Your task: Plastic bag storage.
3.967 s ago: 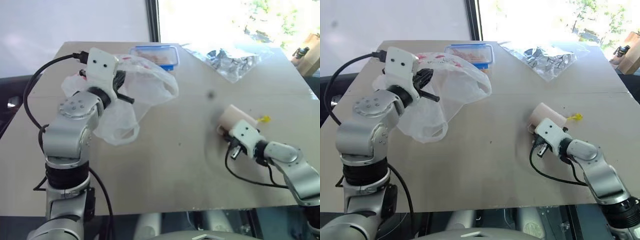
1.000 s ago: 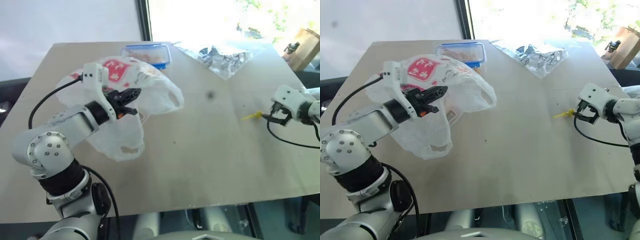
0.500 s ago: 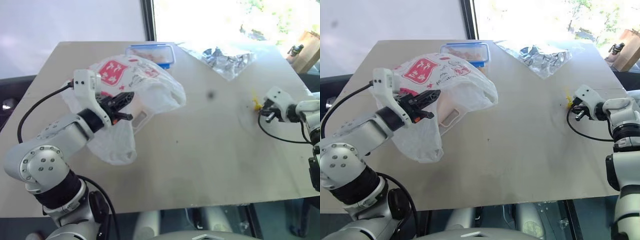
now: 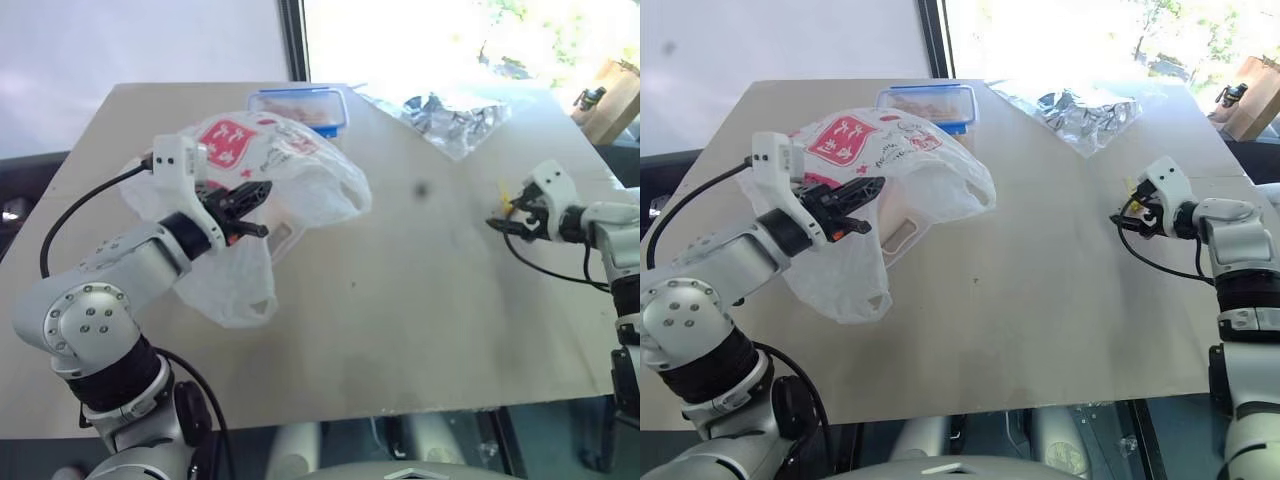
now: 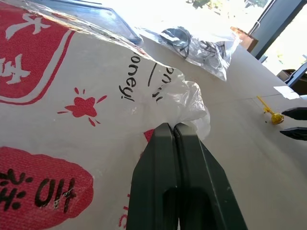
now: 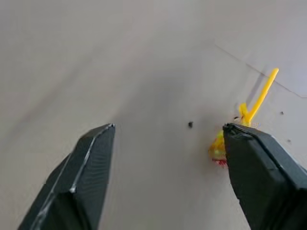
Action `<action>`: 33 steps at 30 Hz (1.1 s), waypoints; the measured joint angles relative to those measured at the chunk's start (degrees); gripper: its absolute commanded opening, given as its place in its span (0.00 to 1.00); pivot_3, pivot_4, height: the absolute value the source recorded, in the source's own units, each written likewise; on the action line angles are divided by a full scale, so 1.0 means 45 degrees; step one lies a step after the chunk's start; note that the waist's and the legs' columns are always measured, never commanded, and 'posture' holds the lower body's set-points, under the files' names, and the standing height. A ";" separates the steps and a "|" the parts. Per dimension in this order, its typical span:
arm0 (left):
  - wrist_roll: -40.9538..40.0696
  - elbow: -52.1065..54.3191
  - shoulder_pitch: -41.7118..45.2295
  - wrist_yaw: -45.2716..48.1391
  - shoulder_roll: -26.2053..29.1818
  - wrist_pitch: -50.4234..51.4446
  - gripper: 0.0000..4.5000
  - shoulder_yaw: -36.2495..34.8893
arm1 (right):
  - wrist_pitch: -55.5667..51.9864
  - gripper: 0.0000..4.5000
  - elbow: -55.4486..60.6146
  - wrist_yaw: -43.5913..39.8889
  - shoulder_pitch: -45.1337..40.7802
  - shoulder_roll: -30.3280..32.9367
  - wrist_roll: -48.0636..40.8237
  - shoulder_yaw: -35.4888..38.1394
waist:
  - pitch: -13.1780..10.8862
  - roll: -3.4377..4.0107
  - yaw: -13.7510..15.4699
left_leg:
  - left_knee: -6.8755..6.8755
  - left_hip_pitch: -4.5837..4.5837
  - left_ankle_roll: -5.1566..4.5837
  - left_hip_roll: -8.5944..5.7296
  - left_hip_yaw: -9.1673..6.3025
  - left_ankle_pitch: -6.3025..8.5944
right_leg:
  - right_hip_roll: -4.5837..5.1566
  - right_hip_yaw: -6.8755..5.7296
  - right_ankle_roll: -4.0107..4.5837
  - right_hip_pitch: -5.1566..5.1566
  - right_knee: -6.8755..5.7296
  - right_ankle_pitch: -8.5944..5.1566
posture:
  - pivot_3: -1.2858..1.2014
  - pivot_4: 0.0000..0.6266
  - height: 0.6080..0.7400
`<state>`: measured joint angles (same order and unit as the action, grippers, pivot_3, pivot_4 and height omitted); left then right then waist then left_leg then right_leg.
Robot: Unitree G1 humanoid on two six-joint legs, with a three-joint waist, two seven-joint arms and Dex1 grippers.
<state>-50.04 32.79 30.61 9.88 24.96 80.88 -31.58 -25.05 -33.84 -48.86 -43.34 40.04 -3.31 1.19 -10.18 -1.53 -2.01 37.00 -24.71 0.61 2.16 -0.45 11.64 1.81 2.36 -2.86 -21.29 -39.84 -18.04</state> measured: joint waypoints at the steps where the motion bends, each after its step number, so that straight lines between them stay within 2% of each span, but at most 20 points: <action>1: -0.0032 -0.0027 0.0012 -0.0014 0.0030 -0.0010 0.00 0.0010 | 0.0024 0.75 -0.0374 0.0475 -0.0257 -0.0151 0.0008 0.0064 | 0.0000 0.0000 -0.0001 | 0.0000 -0.0001 0.0000 -0.0002 0.0004 0.0000 | 0.0001 0.0004 0.0000 -0.0002 0.0001 0.0000 | 0.52 0.24 1.00; 6: -0.0243 -0.0037 0.0022 -0.0142 0.0049 -0.0019 0.00 0.0092 | 0.0601 0.75 -0.2882 0.2514 -0.1759 -0.0544 0.0070 0.0590 | 0.0000 0.0000 -0.0002 | -0.0004 -0.0007 0.0000 -0.0003 0.0009 0.0000 | -0.0002 0.0005 0.0000 -0.0009 0.0006 0.0000 | 0.52 0.24 1.00; 13: -0.0442 -0.0020 0.0016 -0.0418 0.0117 -0.0034 0.00 0.0091 | 0.1471 0.75 -0.5140 0.2928 -0.1944 -0.0835 0.0206 0.0578 | -0.0001 0.0001 -0.0013 | -0.0017 -0.0007 0.0000 -0.0003 0.0028 0.0000 | -0.0001 0.0022 0.0000 -0.0014 0.0015 0.0000 | 0.52 0.24 1.00; 14: -0.0445 -0.0015 0.0012 -0.0478 0.0117 -0.0034 0.00 0.0090 | 0.1533 0.64 -0.5217 0.2910 -0.1949 -0.0830 0.0189 0.0589 | -0.0001 0.0002 -0.0018 | -0.0017 -0.0007 0.0001 -0.0003 0.0026 0.0000 | -0.0002 0.0020 0.0000 -0.0014 0.0015 0.0000 | 0.52 0.24 1.00; 16: -0.0492 -0.0013 0.0005 -0.0582 0.0117 -0.0035 0.00 0.0083 | 0.1595 0.52 -0.5309 0.2836 -0.1952 -0.0833 0.0129 0.0593 | -0.0001 0.0002 -0.0023 | -0.0017 -0.0004 0.0001 -0.0002 0.0023 -0.0001 | -0.0005 0.0018 0.0000 -0.0014 0.0011 0.0000 | 0.52 0.24 1.00; 17: -0.0566 -0.0012 0.0001 -0.0608 0.0117 -0.0036 0.00 0.0073 | 0.1654 0.37 -0.5361 0.2797 -0.1952 -0.0833 0.0120 0.0593 | -0.0001 0.0001 -0.0012 | -0.0017 -0.0005 0.0001 -0.0002 0.0020 -0.0001 | -0.0005 0.0014 0.0000 -0.0014 0.0010 0.0000 | 0.52 0.24 1.00; 19: -0.0698 -0.0012 0.0002 -0.0637 0.0123 -0.0048 0.00 0.0051 | 0.1722 0.17 -0.5316 0.2677 -0.1943 -0.0843 0.0039 0.0604 | -0.0001 0.0001 -0.0008 | -0.0016 -0.0006 0.0001 -0.0003 0.0022 -0.0001 | -0.0003 0.0016 0.0000 -0.0014 0.0010 0.0000 | 0.52 0.24 1.00; 22: -0.0795 -0.0024 0.0021 -0.0741 0.0133 -0.0066 0.00 0.0016 | 0.1757 0.16 -0.4920 0.2461 -0.1739 -0.0841 -0.0054 0.0613 | -0.0001 0.0002 -0.0011 | -0.0017 -0.0007 0.0001 -0.0003 0.0021 -0.0001 | -0.0003 0.0016 0.0000 -0.0014 0.0012 0.0000 | 0.52 0.24 1.00; 24: -0.0930 -0.0129 0.0165 -0.0853 0.0173 -0.0068 0.00 -0.0051 | 0.1298 0.16 -0.2651 0.1481 -0.0656 -0.0855 -0.0640 0.0674 | -0.0001 0.0002 0.0005 | -0.0027 -0.0014 0.0001 0.0002 0.0009 -0.0001 | -0.0007 0.0007 -0.0001 -0.0018 0.0014 -0.0001 | 0.52 0.24 1.00; 29: -0.1394 -0.0669 0.0757 -0.1038 0.0503 -0.0086 0.00 -0.0590 | -0.2994 0.16 0.6965 -0.0775 0.3126 -0.1042 -0.3823 -0.0385 | -0.0003 0.0007 -0.0023 | -0.0060 -0.0018 0.0003 0.0030 0.0004 0.0000 | -0.0010 0.0009 -0.0004 -0.0042 0.0011 -0.0003 | 0.52 0.24 1.00; 31: -0.1647 -0.0788 0.0873 -0.1065 0.0622 -0.0081 0.00 -0.0649 | -0.4224 0.16 0.9315 -0.0688 0.3472 -0.1609 -0.4673 -0.1044 | -0.0005 0.0011 -0.0080 | -0.0061 -0.0010 0.0002 0.0024 0.0009 0.0001 | -0.0009 0.0016 -0.0004 -0.0044 0.0001 -0.0002 | 0.52 0.24 1.00; 33: -0.2069 -0.0921 0.0871 -0.1001 0.0935 -0.0048 0.00 -0.0748 | -0.4901 0.16 1.0631 -0.0001 0.3145 -0.3027 -0.5036 -0.1875 | -0.0005 0.0009 -0.0106 | -0.0056 0.0002 0.0000 0.0019 0.0005 0.0002 | -0.0023 0.0014 -0.0003 -0.0045 -0.0013 -0.0002 | 0.52 0.24 1.00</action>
<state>-59.36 28.65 34.53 5.38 29.16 80.67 -34.94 -47.11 14.01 -48.86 -29.19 26.42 -25.97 -7.24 -10.20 -1.49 -2.48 36.75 -24.70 0.61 2.24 -0.43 11.65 1.71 2.42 -2.88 -21.50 -39.90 -18.05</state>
